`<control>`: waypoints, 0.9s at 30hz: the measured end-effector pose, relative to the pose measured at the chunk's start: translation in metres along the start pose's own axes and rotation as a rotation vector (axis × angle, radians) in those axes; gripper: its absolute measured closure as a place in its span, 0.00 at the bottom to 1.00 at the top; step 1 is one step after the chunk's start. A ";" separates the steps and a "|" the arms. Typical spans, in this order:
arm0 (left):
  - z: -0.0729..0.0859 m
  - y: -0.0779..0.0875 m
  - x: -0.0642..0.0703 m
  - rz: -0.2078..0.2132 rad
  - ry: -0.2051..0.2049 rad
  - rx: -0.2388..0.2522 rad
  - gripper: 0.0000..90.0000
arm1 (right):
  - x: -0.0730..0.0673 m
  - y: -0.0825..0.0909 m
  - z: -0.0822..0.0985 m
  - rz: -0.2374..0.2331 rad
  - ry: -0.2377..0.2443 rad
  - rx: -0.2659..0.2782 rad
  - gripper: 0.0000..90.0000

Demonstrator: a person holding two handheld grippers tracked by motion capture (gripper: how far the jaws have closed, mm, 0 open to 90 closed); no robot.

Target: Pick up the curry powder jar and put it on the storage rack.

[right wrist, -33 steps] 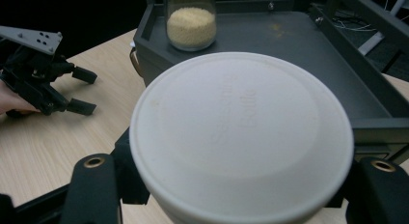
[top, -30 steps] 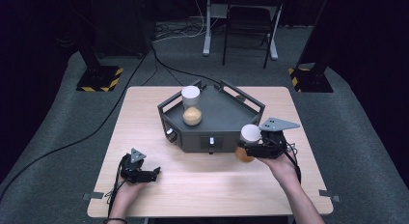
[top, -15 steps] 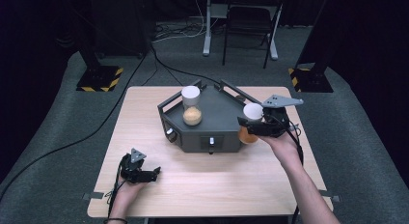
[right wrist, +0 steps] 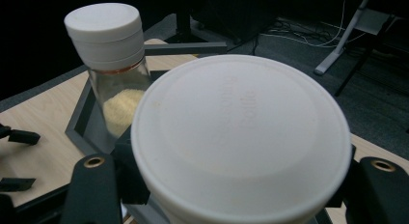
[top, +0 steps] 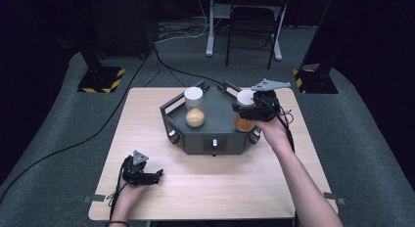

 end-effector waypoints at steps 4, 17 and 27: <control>0.000 0.000 0.000 0.001 -0.001 -0.001 0.06 | -0.005 -0.018 -0.008 0.022 0.012 -0.020 0.36; 0.000 0.000 -0.001 0.005 -0.005 -0.001 0.06 | -0.017 -0.064 -0.016 0.029 -0.017 -0.053 0.35; 0.000 0.000 -0.001 0.006 -0.006 -0.001 0.06 | -0.014 -0.035 -0.022 0.018 -0.009 0.004 0.19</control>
Point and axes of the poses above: each handheld gripper's, and its own axes: y roughly backward along the jaws, z roughly out of its underside, x roughly to its right, the point moved 4 cm from there along -y, roughly forward along the jaws, and after that the axes turned 2 degrees about y, right-handed, at the moved point
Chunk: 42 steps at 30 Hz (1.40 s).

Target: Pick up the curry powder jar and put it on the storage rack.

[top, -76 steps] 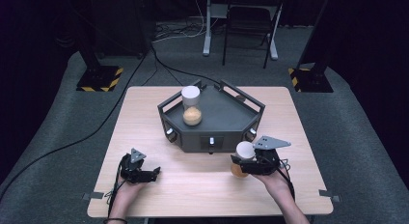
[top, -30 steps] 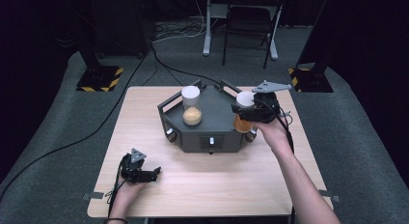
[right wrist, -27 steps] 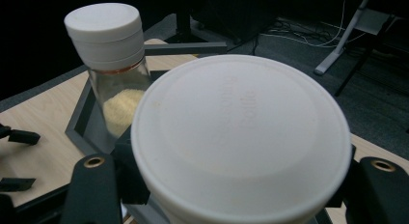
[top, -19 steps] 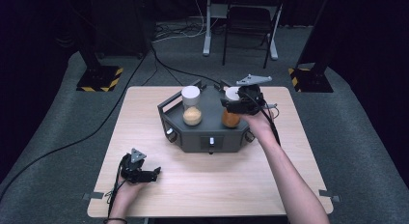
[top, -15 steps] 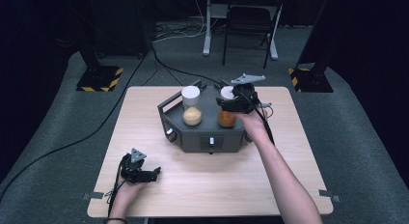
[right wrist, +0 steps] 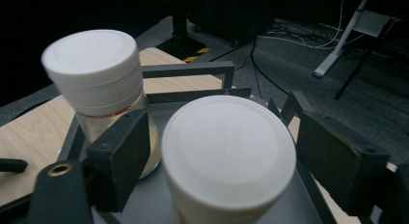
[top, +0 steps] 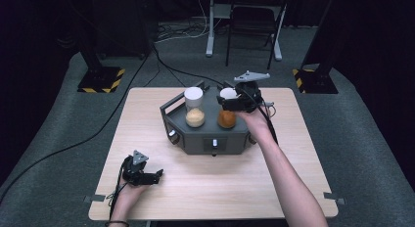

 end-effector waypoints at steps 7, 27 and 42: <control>0.000 0.000 0.000 0.000 0.000 0.000 0.06 | 0.001 0.028 0.020 -0.003 0.008 0.031 0.11; 0.000 0.001 0.000 -0.002 -0.001 -0.001 0.06 | 0.017 0.074 0.137 0.032 -0.053 0.030 0.01; 0.000 0.001 0.001 -0.003 0.001 -0.001 0.06 | 0.017 0.075 0.216 0.066 -0.132 -0.061 0.00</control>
Point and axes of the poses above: each handheld gripper's, and its own axes: y roughly backward along the jaws, z roughly out of its underside, x roughly to its right, the point moved 4 cm from there along -y, roughly forward along the jaws, and after that the axes turned 2 degrees about y, right-handed, at the moved point
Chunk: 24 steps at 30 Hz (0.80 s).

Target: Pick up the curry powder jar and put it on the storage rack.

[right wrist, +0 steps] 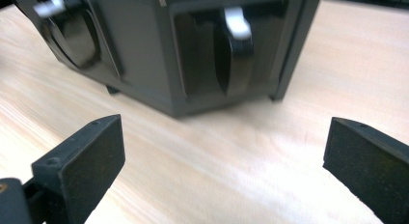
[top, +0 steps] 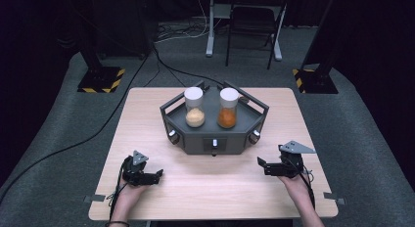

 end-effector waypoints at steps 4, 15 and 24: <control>0.000 0.000 0.000 0.000 -0.001 0.000 0.06 | 0.002 -0.002 0.012 0.013 -0.015 -0.016 0.00; 0.000 0.000 0.000 0.001 0.000 0.000 0.06 | 0.011 -0.013 0.041 0.096 -0.048 -0.149 0.00; 0.000 0.000 0.000 0.000 -0.001 0.000 0.06 | 0.013 -0.026 0.038 0.094 -0.010 -0.226 0.00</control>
Point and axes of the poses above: each handheld gripper's, and its own axes: y roughly backward along the jaws, z roughly out of its underside, x roughly to its right, the point moved 4 cm from there along -y, roughly forward along the jaws, and after that the axes turned 2 degrees about y, right-handed, at the moved point
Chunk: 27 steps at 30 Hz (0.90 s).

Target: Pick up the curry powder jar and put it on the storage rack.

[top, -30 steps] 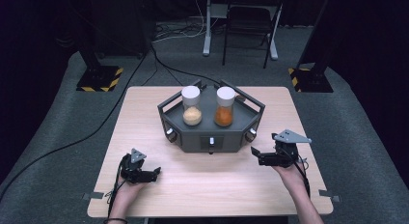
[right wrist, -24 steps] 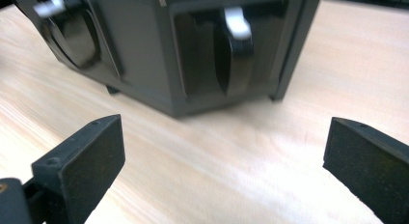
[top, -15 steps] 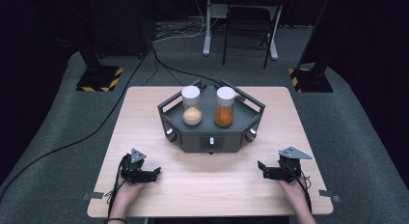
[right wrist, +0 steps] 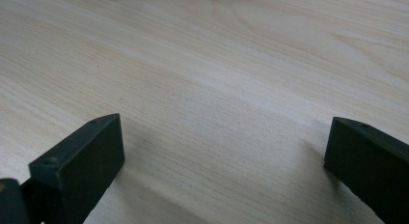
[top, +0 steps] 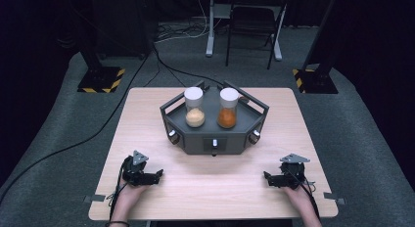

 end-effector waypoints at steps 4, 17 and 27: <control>0.000 0.000 0.000 0.000 0.000 0.000 0.06 | 0.000 0.000 0.000 -0.004 0.007 0.001 0.00; 0.000 0.000 0.000 0.000 -0.001 -0.001 0.06 | 0.001 -0.001 -0.001 -0.019 0.020 0.001 0.00; 0.000 0.000 0.000 0.001 -0.001 0.000 0.06 | -0.001 -0.002 -0.002 -0.019 0.018 0.000 0.00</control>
Point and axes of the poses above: each handheld gripper's, and its own axes: y roughly backward along the jaws, z roughly out of its underside, x roughly to its right, the point moved 4 cm from there along -y, roughly forward along the jaws, and after that the axes turned 2 degrees about y, right-handed, at the moved point
